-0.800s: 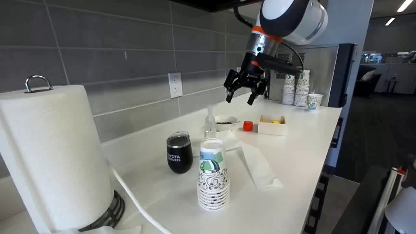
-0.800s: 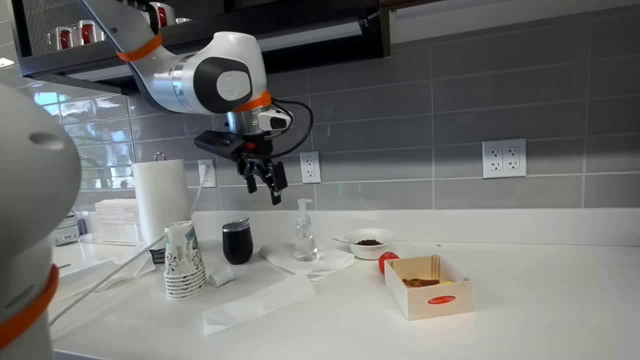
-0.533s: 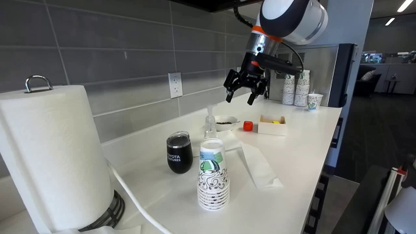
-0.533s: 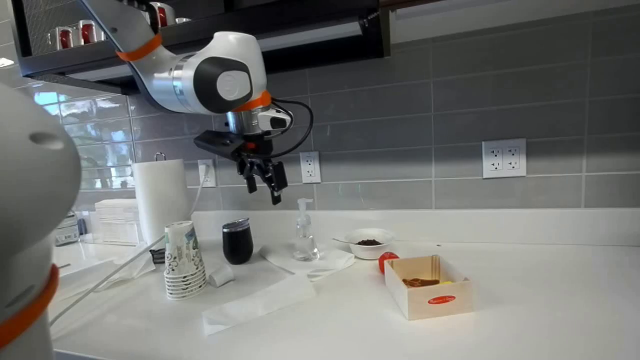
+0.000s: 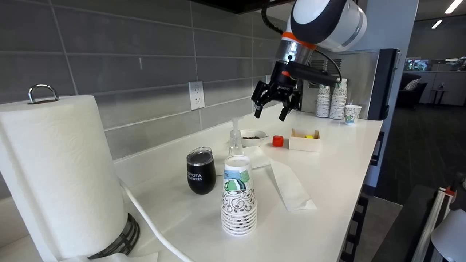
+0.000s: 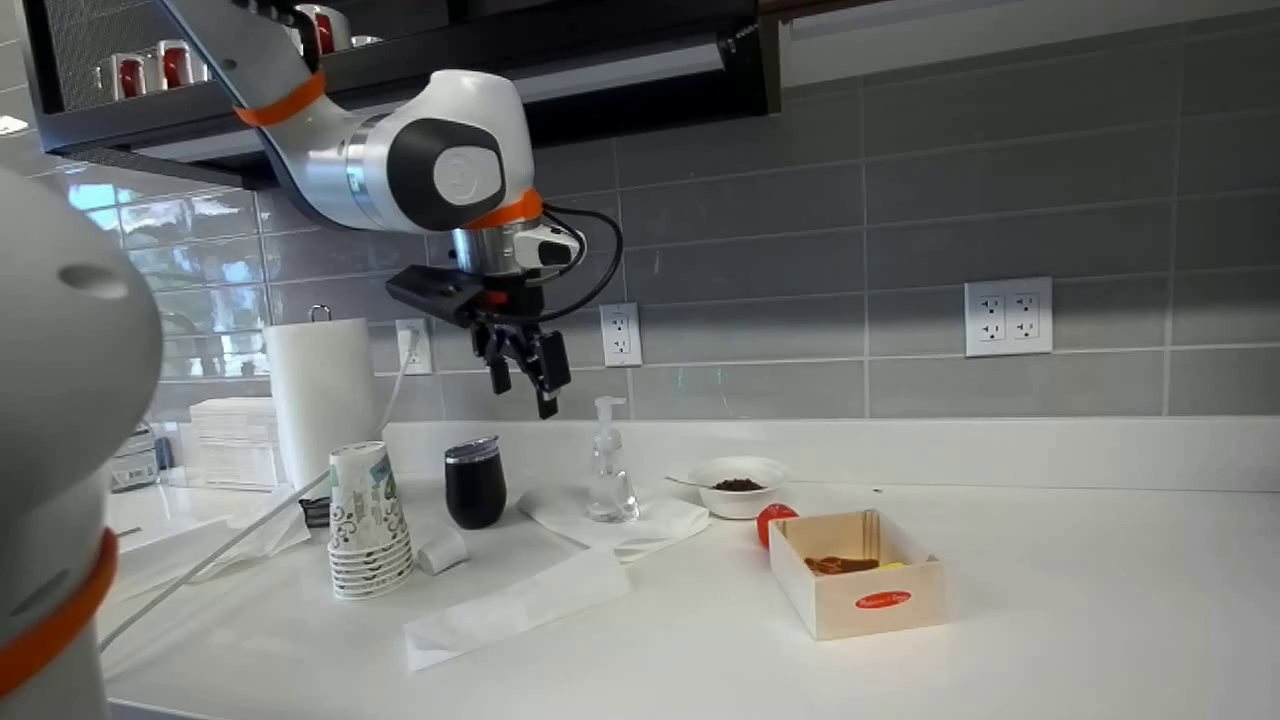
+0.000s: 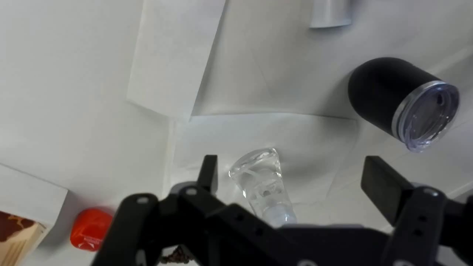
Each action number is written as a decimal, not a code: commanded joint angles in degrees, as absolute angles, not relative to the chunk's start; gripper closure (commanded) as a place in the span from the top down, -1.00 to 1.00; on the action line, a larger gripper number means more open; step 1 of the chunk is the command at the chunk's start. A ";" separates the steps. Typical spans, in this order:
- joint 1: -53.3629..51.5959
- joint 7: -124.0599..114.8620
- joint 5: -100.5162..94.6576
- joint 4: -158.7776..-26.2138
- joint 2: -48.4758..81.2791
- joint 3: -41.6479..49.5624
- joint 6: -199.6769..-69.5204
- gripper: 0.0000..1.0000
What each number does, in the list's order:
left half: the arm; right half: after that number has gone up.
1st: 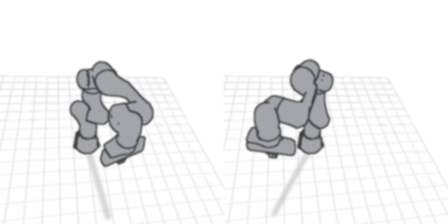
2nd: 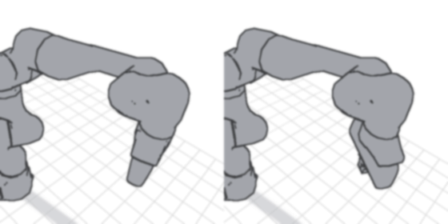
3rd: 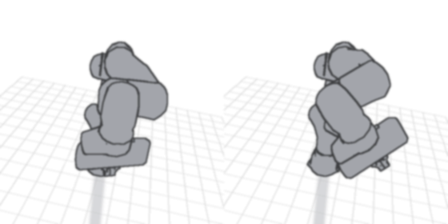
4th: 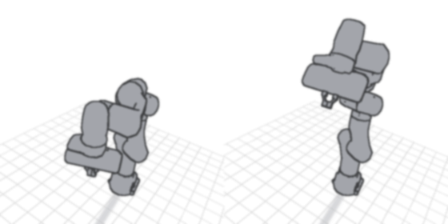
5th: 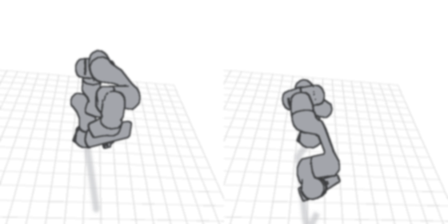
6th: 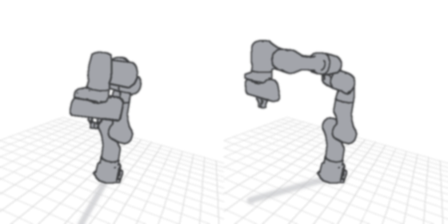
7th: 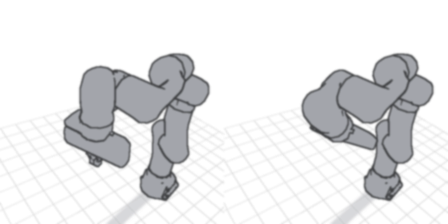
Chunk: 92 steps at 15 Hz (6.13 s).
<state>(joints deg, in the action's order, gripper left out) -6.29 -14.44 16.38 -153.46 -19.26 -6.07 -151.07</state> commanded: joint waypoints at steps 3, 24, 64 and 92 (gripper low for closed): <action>-5.05 -30.62 15.46 -153.81 -21.49 -10.83 -143.27 1.00; -5.81 -82.11 3.65 -158.50 -19.14 -23.24 -133.81 1.00; -15.24 -124.37 -27.72 -158.48 3.64 -15.10 -140.81 -0.92; -19.40 -145.64 -45.94 -157.41 1.44 -20.12 -138.65 1.00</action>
<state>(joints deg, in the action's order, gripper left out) -19.16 -139.36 -40.59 -157.41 -0.07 -20.24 -137.82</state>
